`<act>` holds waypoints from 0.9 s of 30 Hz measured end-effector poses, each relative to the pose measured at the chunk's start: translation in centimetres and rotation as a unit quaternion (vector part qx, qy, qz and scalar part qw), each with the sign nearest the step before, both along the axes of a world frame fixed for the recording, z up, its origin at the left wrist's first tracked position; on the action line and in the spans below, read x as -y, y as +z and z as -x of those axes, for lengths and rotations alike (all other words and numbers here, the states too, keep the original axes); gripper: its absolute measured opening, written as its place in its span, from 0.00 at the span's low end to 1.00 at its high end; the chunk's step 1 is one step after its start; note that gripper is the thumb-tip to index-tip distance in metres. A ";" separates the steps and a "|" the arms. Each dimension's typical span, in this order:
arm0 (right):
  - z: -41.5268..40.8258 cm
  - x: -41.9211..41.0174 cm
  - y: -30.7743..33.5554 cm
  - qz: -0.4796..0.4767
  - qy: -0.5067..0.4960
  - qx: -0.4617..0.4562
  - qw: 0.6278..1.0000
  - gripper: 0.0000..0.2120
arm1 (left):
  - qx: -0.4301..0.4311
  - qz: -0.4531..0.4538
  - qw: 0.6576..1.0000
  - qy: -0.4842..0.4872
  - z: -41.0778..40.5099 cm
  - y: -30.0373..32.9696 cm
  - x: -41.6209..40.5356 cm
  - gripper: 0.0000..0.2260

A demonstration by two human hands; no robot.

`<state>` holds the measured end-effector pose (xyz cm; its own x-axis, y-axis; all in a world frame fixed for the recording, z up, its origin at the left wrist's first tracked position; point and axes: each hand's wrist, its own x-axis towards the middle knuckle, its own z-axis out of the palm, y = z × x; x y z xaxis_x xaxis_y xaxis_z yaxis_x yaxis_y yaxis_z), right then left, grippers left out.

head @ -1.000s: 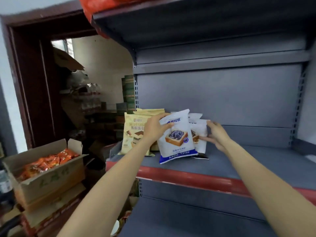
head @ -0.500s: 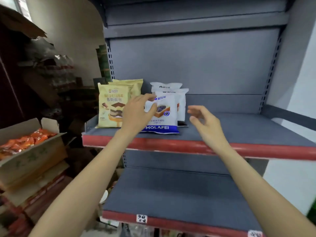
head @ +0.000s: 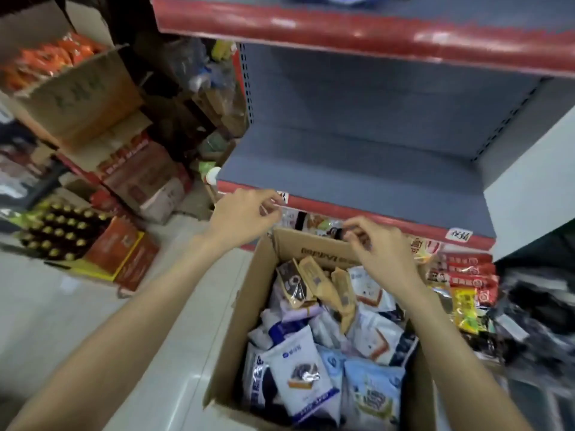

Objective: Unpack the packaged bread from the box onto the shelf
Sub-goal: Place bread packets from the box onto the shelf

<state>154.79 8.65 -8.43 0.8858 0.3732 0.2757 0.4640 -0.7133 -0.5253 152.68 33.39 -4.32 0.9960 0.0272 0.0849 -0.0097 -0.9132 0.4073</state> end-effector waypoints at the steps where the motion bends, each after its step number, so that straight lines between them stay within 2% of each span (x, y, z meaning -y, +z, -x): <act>1: 0.5 0.3 -2.3 0.041 0.005 -0.047 0.998 0.08 | -0.050 -0.003 0.999 -0.004 0.6 -2.1 0.0 0.10; 4: 2.2 1.3 -9.1 0.130 0.022 -0.179 0.975 0.11 | -0.166 0.002 0.986 0.001 2.7 -8.5 0.4 0.12; 8: 4.9 2.2 -16.4 0.179 0.022 -0.251 0.951 0.09 | -0.250 0.021 0.967 0.039 6.0 -16.1 1.7 0.12; 11: 6.7 2.6 -20.8 0.190 0.007 -0.302 0.934 0.12 | -0.339 0.047 0.937 0.065 8.4 -21.8 2.6 0.15; 13: 7.8 2.5 -23.5 0.184 0.010 -0.361 0.914 0.16 | -0.406 0.079 0.906 0.087 10.2 -25.2 3.2 0.20; 16: 9.8 1.7 -26.6 0.156 0.030 -0.469 0.869 0.24 | -0.480 0.138 0.854 0.144 13.1 -29.2 3.9 0.34; 18: 11.1 0.8 -27.6 0.139 0.042 -0.503 0.852 0.28 | -0.468 0.183 0.843 0.194 14.9 -31.1 4.2 0.36; 21: 12.5 -0.5 -29.1 0.091 0.031 -0.546 0.832 0.32 | -0.401 0.295 0.821 0.280 16.4 -33.1 5.0 0.24; 23: 13.1 -0.8 -29.7 0.044 -0.015 -0.575 0.817 0.33 | -0.371 0.402 0.771 0.326 16.7 -33.6 5.8 0.16; 24: 13.3 -0.8 -29.7 0.010 -0.041 -0.595 0.802 0.33 | -0.367 0.452 0.739 0.340 16.8 -33.8 6.2 0.16; 25: 13.4 -0.6 -30.0 -0.028 -0.063 -0.609 0.790 0.33 | -0.363 0.489 0.712 0.348 16.9 -34.0 6.6 0.18; 27: 13.8 -0.1 -30.4 -0.071 -0.080 -0.629 0.770 0.32 | -0.364 0.520 0.688 0.351 17.1 -34.6 7.2 0.26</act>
<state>140.96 8.72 -38.80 0.5159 0.2763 -0.8108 -0.5641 -0.6027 -0.5643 135.56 26.22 -38.90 0.4736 0.1926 -0.8594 0.8382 0.2010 0.5069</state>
